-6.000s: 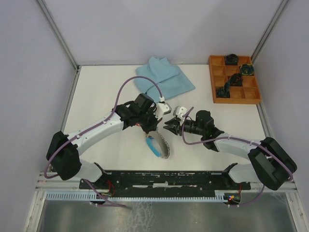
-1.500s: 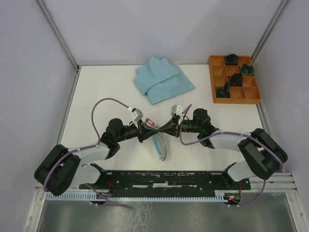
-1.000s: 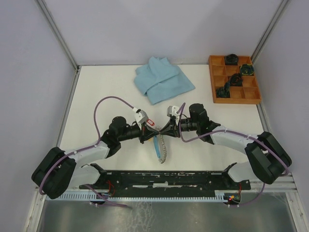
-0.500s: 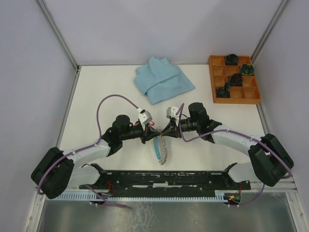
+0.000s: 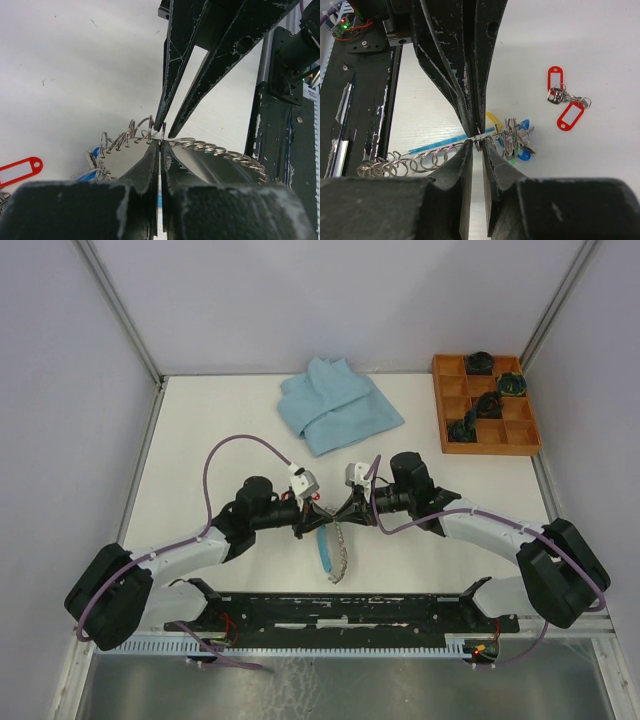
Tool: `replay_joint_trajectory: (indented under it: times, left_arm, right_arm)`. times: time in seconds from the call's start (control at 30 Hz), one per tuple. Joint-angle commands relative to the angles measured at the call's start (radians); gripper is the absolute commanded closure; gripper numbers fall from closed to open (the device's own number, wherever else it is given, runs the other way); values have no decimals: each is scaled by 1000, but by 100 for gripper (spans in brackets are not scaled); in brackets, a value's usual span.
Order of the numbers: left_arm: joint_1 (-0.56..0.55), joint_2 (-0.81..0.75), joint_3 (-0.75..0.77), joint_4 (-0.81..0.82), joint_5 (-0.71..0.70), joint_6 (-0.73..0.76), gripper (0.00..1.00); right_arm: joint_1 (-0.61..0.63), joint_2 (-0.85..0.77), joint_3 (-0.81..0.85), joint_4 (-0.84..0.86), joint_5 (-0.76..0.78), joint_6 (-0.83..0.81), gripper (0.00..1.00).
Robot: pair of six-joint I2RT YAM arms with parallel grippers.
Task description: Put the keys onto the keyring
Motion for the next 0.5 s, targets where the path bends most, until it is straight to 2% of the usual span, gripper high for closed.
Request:
replay_joint_trajectory:
  times: [0.0, 0.17, 0.4, 0.47]
  left_arm:
    - [-7, 5, 53, 24, -7, 59, 97]
    - [-10, 7, 59, 14, -8, 64, 97]
    - [-10, -10, 39, 31, -62, 52, 97]
    - [-12, -18, 17, 62, -88, 33, 93]
  right_arm:
    - [9, -13, 46, 22, -27, -9, 80]
    - [10, -5, 48, 19, -27, -10, 84]
    - [11, -23, 60, -88, 13, -86, 99]
    - [10, -36, 58, -101, 29, -104, 99]
